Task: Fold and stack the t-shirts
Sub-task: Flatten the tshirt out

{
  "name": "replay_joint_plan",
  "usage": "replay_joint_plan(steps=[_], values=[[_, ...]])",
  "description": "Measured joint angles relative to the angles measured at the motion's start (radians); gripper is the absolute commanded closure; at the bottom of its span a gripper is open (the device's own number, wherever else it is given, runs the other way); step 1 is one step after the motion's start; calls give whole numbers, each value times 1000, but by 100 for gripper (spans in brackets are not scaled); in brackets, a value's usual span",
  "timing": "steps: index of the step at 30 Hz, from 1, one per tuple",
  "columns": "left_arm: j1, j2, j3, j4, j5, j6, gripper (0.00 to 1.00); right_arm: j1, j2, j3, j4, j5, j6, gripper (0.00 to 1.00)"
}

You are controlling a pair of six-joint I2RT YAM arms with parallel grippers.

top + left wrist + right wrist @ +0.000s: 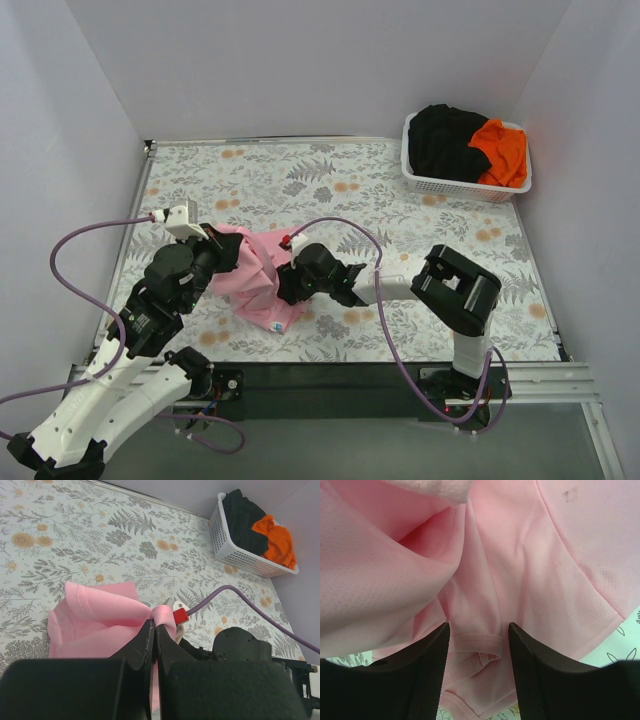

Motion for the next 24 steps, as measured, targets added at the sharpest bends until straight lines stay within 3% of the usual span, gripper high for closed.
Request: replay_joint_plan(steps=[5,7,13,19,24], values=[[0,-2,0,-1,-6,0,100,0,0,-2,0,4,0,61],[0,-6,0,-3,-10,0,100,0,0,-9,0,10,-5,78],[0,-21,0,-19,-24,0,100,0,0,-14,0,16,-6,99],[0,-25,0,-30,-42,1,100,-7,-37,-25,-26,47,-26,99],[0,-45,0,-38,-50,4,100,-66,-322,-73,-155,174,-111,99]])
